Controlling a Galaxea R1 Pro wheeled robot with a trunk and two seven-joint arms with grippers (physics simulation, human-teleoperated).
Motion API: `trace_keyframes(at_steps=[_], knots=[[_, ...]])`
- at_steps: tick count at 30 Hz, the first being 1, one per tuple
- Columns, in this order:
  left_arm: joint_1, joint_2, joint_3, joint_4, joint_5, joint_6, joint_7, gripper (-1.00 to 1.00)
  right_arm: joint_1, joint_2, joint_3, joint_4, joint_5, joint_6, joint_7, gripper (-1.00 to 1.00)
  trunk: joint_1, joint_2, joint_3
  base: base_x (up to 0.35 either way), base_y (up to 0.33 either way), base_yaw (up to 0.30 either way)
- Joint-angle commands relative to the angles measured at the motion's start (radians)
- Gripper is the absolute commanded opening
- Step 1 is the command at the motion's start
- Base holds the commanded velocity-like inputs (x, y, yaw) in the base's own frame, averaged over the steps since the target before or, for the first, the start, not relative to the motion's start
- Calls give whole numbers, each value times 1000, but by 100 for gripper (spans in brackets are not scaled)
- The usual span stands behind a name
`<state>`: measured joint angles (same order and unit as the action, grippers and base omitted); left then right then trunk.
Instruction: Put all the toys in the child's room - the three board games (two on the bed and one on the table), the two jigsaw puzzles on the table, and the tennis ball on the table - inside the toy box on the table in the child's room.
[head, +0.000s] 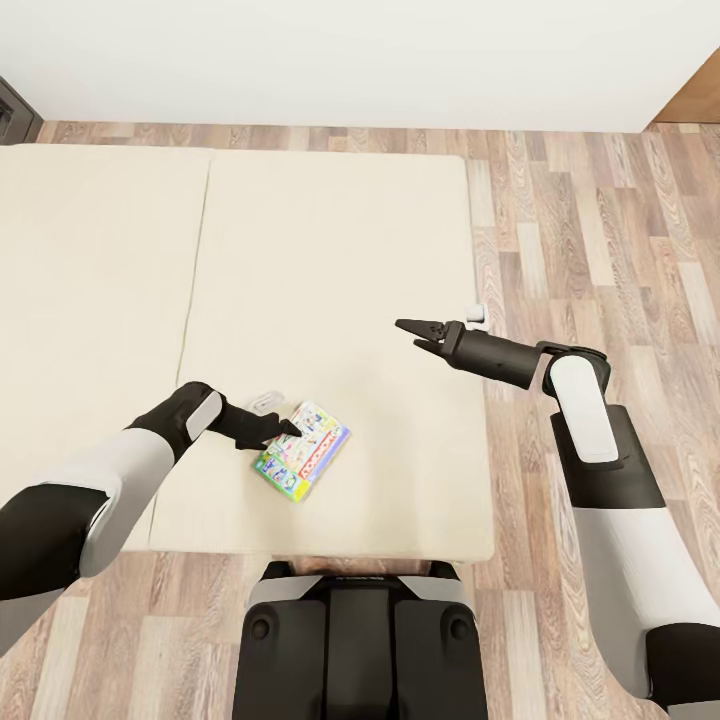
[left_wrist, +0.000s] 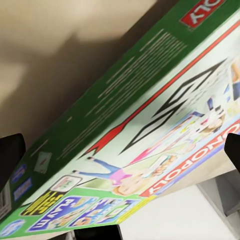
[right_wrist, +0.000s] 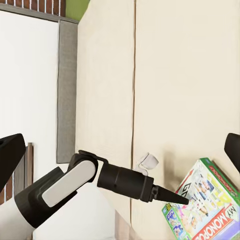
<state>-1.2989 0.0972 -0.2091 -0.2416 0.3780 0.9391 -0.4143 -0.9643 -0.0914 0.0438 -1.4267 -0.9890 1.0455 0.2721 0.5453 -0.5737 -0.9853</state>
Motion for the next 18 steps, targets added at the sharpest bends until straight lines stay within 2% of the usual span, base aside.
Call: trace_keyframes(at_steps=[1,6,12,18], knots=[[0,1,-8,-1,5,2,-3,100,-1,-1,0,0,10,2,10,100,0,-1,-1,0,-5,0],[0,1,-8,-1,5,2,-3,100,-1,-1,1,0,10,2,10,100,0,-1,-1,-4,-22,0],[0,1,-8,-1,5,3,-3,100,-1,-1,1,0,10,2,10,100,0,-1,-1,-66,-159,0],[0,1,-8,-1,5,3,-3,100,-1,-3,1,0,10,2,9,100,0,-1,-1,-23,-50,0]])
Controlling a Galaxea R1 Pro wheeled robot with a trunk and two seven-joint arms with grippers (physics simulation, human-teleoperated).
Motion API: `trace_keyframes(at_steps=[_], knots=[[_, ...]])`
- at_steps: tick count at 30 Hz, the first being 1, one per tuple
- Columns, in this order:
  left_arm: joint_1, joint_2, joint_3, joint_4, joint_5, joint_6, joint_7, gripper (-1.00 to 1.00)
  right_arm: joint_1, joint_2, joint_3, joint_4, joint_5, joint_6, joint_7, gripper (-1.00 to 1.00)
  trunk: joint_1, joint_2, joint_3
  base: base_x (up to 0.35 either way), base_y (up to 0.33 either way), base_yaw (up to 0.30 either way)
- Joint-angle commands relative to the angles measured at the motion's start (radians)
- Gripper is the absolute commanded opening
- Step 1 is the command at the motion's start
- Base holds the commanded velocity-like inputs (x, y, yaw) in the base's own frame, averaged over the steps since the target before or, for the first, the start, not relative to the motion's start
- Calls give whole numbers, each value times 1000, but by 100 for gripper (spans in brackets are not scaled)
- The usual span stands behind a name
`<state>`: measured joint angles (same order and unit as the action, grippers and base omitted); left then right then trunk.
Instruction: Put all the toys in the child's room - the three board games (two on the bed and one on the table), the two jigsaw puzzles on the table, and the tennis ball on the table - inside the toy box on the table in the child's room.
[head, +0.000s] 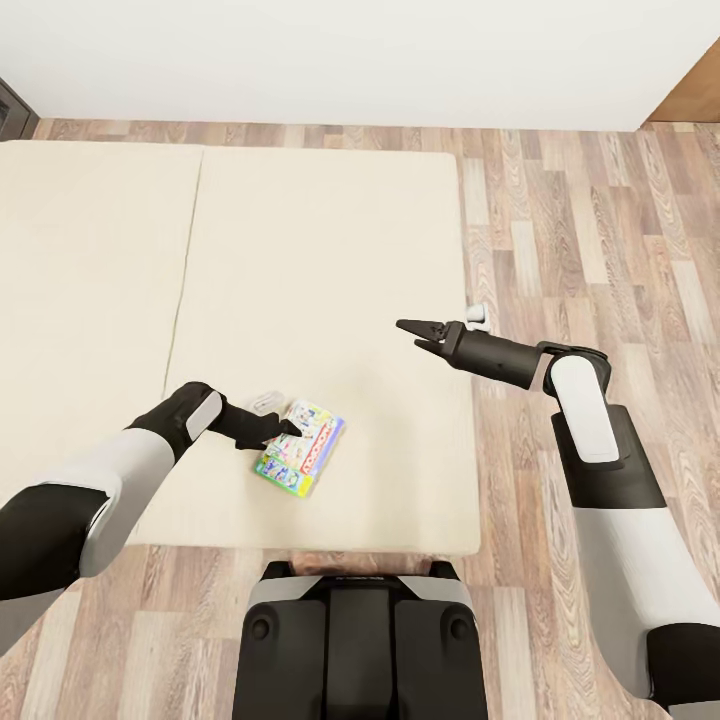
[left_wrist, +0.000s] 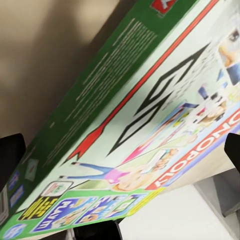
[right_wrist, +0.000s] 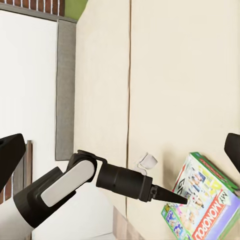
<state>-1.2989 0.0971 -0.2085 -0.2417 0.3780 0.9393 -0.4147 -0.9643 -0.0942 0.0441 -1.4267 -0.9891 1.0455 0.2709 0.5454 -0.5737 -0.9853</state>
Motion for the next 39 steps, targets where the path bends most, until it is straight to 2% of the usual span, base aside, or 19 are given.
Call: trace_keyframes(at_steps=[1,39], knots=[[0,1,-8,-1,5,3,-3,100,-1,-1,0,0,10,2,10,100,0,-1,-1,-8,-17,0],[0,0,-8,-2,6,3,-3,100,-2,-5,-1,-1,10,2,10,100,0,-1,4,-1,-1,0]])
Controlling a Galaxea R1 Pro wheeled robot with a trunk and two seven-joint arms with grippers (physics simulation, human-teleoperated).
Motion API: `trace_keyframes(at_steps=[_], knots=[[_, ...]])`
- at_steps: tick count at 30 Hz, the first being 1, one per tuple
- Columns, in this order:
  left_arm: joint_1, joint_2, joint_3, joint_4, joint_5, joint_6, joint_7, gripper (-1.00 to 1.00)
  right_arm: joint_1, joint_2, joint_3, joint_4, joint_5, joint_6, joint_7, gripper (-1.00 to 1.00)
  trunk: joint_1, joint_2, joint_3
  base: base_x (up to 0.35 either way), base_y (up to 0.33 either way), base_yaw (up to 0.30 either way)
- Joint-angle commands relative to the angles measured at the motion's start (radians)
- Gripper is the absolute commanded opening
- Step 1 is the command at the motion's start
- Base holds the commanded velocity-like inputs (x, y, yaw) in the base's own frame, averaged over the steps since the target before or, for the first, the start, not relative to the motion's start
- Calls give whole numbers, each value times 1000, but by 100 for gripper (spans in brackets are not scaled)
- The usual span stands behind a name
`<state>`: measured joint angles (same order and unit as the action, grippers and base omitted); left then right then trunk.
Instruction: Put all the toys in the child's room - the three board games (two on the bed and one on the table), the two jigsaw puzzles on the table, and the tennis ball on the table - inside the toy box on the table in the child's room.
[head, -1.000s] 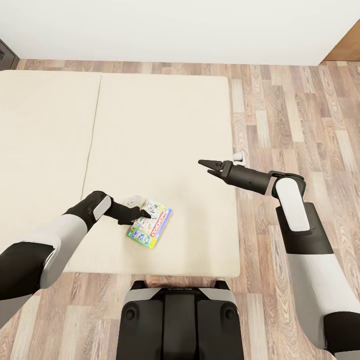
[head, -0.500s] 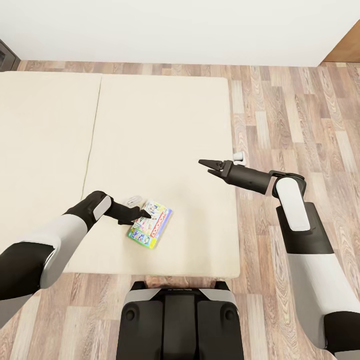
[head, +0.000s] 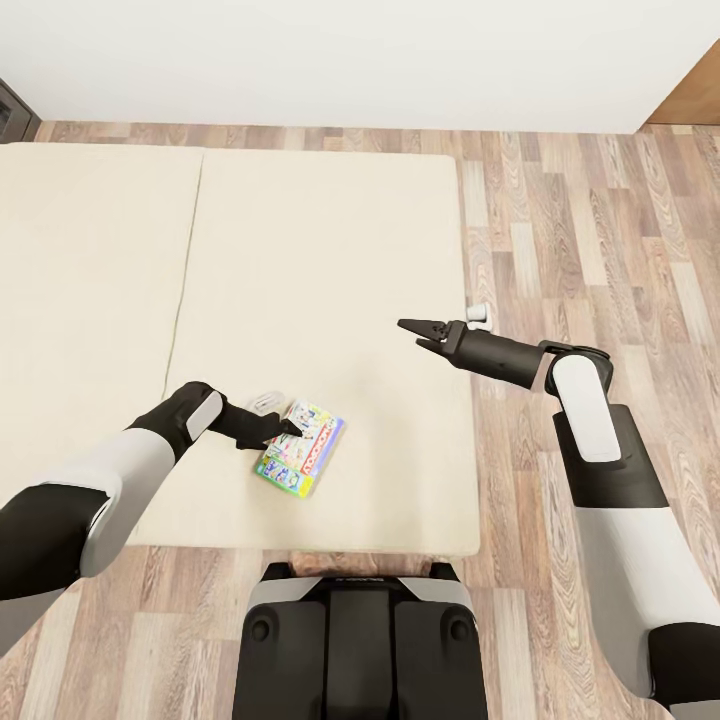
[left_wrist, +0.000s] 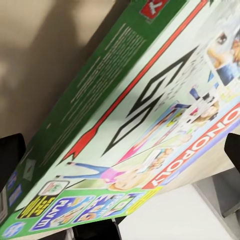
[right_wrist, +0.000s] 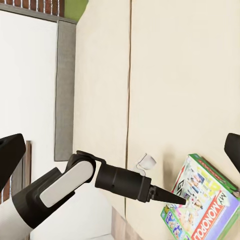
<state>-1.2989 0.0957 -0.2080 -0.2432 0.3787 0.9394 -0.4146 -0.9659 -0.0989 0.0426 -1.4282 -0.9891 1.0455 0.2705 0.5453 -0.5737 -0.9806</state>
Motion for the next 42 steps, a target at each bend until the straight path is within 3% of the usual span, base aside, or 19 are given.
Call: trace_keyframes(at_steps=[1,42], knots=[[0,1,-8,-1,6,3,-3,100,-1,-1,0,0,10,2,10,100,0,-1,-1,0,0,0],[0,-5,-8,-11,6,2,-2,100,-2,-1,2,2,11,2,10,100,0,-1,-1,0,-107,0]])
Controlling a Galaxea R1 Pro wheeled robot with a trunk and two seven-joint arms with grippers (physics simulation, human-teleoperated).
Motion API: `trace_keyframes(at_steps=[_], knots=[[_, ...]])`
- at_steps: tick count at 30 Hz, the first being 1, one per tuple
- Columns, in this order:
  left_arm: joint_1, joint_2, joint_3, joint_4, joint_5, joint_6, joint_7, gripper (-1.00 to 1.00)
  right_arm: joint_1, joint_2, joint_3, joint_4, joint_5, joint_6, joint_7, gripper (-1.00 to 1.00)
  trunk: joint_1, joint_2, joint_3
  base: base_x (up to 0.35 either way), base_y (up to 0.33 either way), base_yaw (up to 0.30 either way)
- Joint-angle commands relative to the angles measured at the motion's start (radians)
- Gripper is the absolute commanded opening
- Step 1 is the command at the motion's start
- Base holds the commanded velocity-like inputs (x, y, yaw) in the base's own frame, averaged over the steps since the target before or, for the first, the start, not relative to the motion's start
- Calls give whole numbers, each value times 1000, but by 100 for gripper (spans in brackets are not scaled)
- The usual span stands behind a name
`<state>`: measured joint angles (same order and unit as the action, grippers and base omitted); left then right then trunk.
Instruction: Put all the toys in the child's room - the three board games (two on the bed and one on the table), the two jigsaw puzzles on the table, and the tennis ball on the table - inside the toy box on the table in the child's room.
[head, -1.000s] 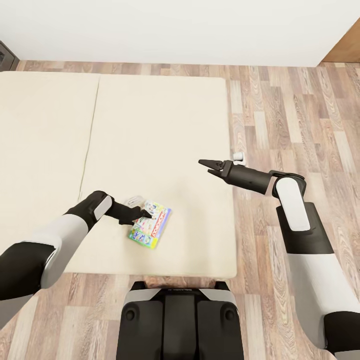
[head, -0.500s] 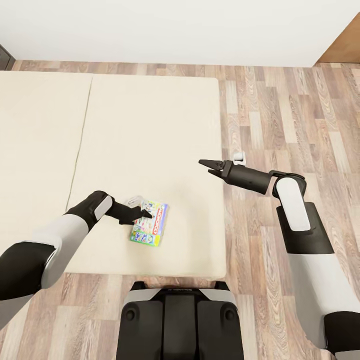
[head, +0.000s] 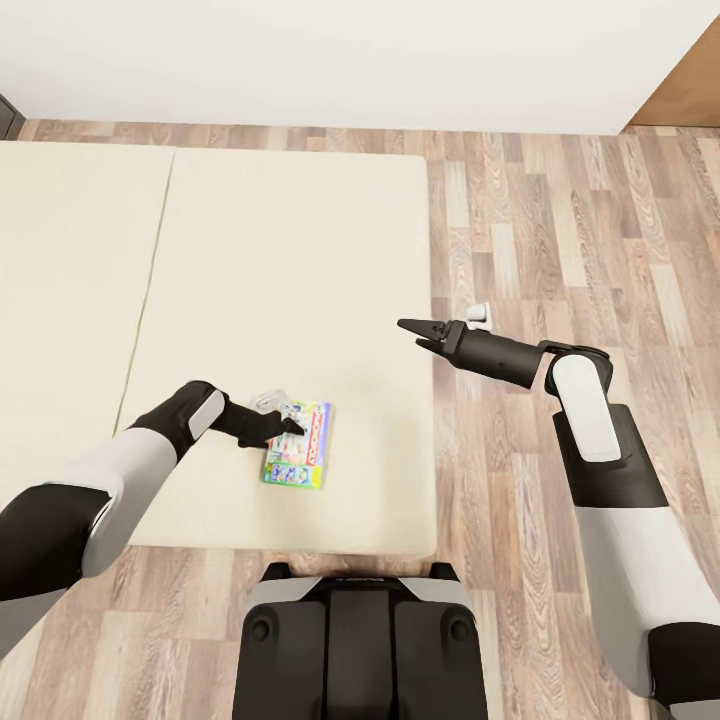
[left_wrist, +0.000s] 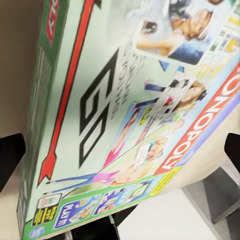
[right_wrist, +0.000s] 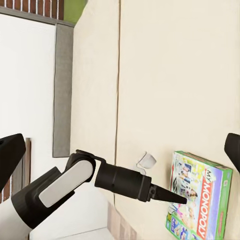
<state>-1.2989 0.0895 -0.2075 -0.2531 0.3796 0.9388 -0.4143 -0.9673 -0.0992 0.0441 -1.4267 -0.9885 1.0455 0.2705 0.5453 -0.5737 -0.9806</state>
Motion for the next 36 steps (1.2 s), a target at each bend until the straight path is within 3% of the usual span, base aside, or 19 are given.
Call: trace_keyframes(at_steps=[1,16,36], knots=[[0,1,-8,-4,5,3,-3,100,-1,-1,0,0,11,2,10,100,0,-1,-1,0,-26,0],[1,1,-9,-24,5,3,-4,100,-1,-1,-1,-3,11,2,10,100,0,-1,-1,0,-7,0],[1,0,-9,-25,5,4,-4,100,-1,1,0,-2,11,2,10,100,0,-1,-1,0,-100,0]])
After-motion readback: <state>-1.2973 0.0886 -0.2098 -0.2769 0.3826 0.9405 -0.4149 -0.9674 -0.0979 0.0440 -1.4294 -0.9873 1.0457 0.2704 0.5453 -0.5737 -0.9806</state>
